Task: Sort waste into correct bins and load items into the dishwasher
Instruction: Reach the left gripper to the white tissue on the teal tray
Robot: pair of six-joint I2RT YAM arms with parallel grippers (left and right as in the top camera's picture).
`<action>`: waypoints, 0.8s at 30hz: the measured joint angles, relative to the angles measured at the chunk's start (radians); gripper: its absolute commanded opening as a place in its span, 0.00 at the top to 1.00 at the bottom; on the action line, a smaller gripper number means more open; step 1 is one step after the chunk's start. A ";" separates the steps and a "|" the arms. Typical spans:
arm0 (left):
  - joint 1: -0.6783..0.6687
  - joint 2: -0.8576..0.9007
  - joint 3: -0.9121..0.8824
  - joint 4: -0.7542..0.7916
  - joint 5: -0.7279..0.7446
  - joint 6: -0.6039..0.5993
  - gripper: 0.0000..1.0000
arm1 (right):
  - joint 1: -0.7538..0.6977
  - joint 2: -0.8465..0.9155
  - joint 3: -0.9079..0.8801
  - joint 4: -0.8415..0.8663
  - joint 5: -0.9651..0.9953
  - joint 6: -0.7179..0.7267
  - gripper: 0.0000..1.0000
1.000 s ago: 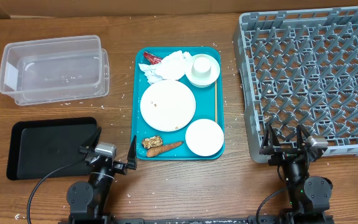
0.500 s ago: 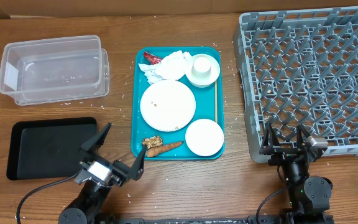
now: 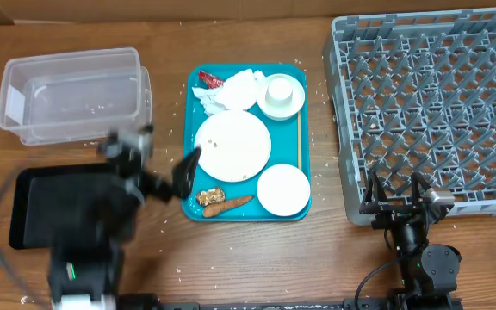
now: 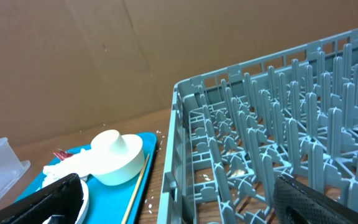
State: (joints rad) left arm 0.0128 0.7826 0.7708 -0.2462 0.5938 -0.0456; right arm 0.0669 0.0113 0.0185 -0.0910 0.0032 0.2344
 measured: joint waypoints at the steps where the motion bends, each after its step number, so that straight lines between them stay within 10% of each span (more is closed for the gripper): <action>1: 0.000 0.090 0.076 -0.023 0.055 0.021 0.00 | 0.000 0.000 0.000 0.002 0.000 0.000 0.00; 12: -0.055 0.665 0.521 -0.215 0.434 0.041 0.00 | 0.000 0.000 0.000 0.002 0.000 0.000 0.00; 17: -0.150 0.925 0.904 -0.763 0.098 0.076 0.00 | 0.000 0.000 0.000 0.001 0.000 0.000 0.00; 24: -0.201 1.090 1.104 -0.681 -0.349 0.098 0.00 | 0.000 0.000 0.000 0.000 0.000 0.000 0.00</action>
State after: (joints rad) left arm -0.1883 1.8725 1.8748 -0.9272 0.2447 0.0521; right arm 0.0669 0.0113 0.0185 -0.0906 0.0032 0.2344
